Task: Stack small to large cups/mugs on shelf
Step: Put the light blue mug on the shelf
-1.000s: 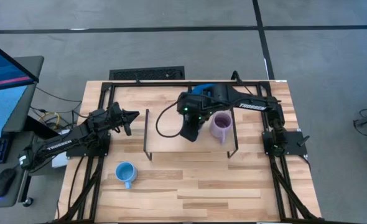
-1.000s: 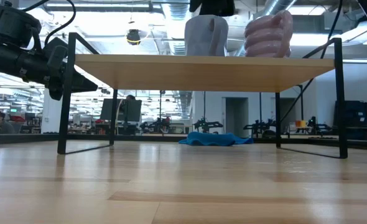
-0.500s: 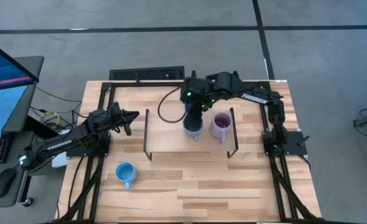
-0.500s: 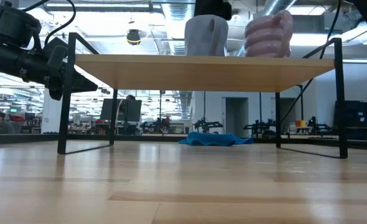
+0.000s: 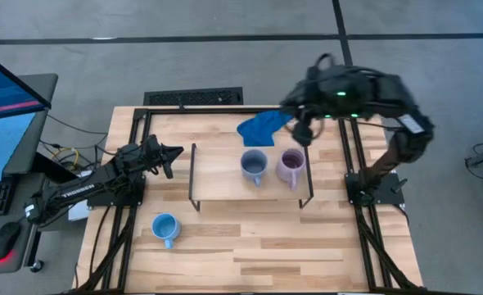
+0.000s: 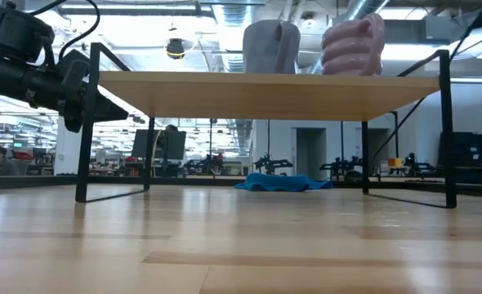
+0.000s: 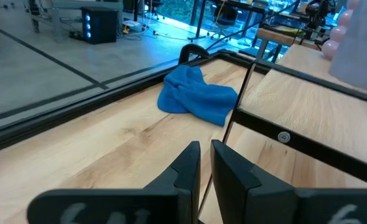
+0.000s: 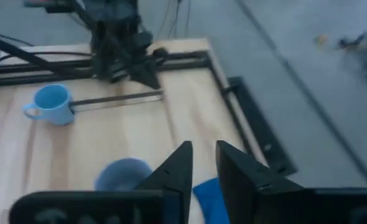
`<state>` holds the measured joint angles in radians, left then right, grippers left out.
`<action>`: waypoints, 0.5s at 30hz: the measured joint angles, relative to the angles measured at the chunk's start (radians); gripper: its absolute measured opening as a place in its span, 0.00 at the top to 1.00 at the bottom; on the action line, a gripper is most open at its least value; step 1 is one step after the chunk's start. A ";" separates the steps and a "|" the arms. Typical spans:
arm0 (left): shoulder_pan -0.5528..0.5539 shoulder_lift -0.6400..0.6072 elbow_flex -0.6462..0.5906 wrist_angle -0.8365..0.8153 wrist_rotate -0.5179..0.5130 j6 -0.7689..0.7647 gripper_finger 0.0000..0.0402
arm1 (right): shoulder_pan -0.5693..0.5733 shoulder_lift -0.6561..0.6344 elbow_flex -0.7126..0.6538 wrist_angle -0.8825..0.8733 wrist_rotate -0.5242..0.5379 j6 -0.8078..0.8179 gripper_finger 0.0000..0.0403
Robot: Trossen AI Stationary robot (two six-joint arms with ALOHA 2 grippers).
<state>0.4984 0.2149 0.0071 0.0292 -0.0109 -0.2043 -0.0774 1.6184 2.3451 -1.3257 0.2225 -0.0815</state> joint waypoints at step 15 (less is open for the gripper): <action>0.000 0.003 0.000 0.000 -0.002 0.019 0.93 | 0.171 -0.493 -0.691 0.360 0.160 -0.077 0.99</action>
<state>0.4987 0.2180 0.0071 0.0292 -0.0132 -0.1852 0.0931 1.1254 1.6536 -0.9657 0.3824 -0.1589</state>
